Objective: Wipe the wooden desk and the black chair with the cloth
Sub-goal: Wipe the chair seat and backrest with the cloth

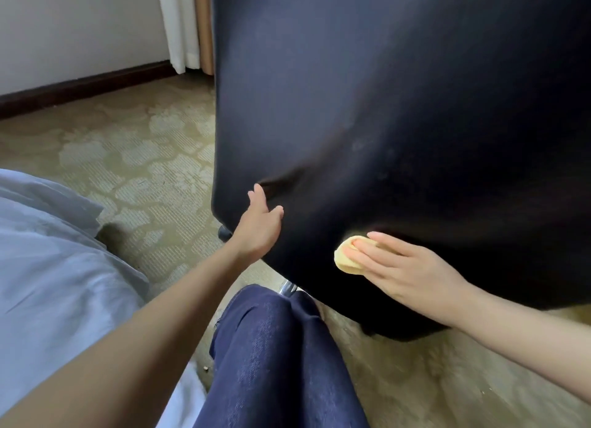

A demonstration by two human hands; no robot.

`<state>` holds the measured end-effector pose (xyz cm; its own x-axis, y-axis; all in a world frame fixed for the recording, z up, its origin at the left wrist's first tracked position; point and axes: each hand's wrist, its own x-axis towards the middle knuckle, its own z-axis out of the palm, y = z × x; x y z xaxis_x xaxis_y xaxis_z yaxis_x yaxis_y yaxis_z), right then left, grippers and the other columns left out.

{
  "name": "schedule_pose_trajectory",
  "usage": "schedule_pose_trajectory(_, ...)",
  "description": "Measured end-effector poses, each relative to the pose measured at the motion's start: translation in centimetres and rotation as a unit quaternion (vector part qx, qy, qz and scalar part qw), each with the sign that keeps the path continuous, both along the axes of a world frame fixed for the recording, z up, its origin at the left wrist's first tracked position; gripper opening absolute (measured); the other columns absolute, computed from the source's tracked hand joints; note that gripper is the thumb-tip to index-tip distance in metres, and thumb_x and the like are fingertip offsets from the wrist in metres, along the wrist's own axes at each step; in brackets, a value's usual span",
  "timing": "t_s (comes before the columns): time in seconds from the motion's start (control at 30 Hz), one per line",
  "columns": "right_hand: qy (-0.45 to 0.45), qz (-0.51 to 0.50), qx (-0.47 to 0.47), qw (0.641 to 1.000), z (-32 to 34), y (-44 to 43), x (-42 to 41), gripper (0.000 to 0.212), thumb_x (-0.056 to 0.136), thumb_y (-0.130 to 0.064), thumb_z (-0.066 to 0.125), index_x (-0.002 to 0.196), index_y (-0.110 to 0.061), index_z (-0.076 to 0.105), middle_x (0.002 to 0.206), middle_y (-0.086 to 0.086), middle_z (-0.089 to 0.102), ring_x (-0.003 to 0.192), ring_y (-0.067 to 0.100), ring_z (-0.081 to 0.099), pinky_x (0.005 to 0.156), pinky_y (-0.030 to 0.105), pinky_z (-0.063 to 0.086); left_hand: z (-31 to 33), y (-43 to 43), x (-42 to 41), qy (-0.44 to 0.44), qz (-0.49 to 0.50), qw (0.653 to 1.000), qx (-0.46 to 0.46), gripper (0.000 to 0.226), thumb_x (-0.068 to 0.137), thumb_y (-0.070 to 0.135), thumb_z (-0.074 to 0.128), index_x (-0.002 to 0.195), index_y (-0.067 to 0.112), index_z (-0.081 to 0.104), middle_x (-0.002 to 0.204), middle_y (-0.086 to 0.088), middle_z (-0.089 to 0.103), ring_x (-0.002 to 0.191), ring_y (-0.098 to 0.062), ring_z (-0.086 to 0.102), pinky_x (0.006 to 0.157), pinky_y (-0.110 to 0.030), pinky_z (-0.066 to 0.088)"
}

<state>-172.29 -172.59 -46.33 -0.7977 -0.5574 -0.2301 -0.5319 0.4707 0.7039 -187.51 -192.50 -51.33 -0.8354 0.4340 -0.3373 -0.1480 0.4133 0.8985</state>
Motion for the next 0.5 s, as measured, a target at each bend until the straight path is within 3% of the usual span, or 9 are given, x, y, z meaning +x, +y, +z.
schedule_pose_trajectory(0.1,0.077,-0.018,-0.031,0.996,3.3,-2.0,-1.6,0.054,0.094,0.000,0.021,0.112,-0.012,0.070,0.129,0.004,0.059,0.120,0.018,0.056,0.109,0.037,0.032,1.9,0.1,0.6,0.057,0.011,0.998,0.006,0.065,0.101,0.020,0.036,0.152,0.021,-0.005,0.160,0.002,-0.007,0.144,-0.021,0.016,0.103,-0.023,0.017)
schedule_pose_trajectory(0.27,0.227,-0.005,-0.072,0.971,9.9,-4.6,-5.0,0.048,0.093,-0.006,0.027,0.121,-0.018,0.065,0.133,-0.001,0.056,0.122,0.016,0.053,0.108,0.037,0.036,5.1,-0.7,1.0,0.120,0.007,0.992,0.043,0.067,0.100,0.018,0.038,0.152,0.024,-0.004,0.159,0.007,-0.008,0.138,-0.012,0.023,0.093,-0.012,0.015)
schedule_pose_trajectory(0.5,0.374,0.034,-0.097,0.922,17.6,-7.0,-7.6,0.034,0.091,-0.011,0.048,0.117,-0.020,0.067,0.132,0.000,0.057,0.118,0.017,0.056,0.106,0.040,0.039,7.9,-2.6,1.4,0.224,-0.023,0.973,0.045,0.068,0.099,0.010,0.041,0.152,0.021,0.000,0.160,0.005,-0.007,0.145,-0.008,-0.005,0.107,-0.016,0.002)
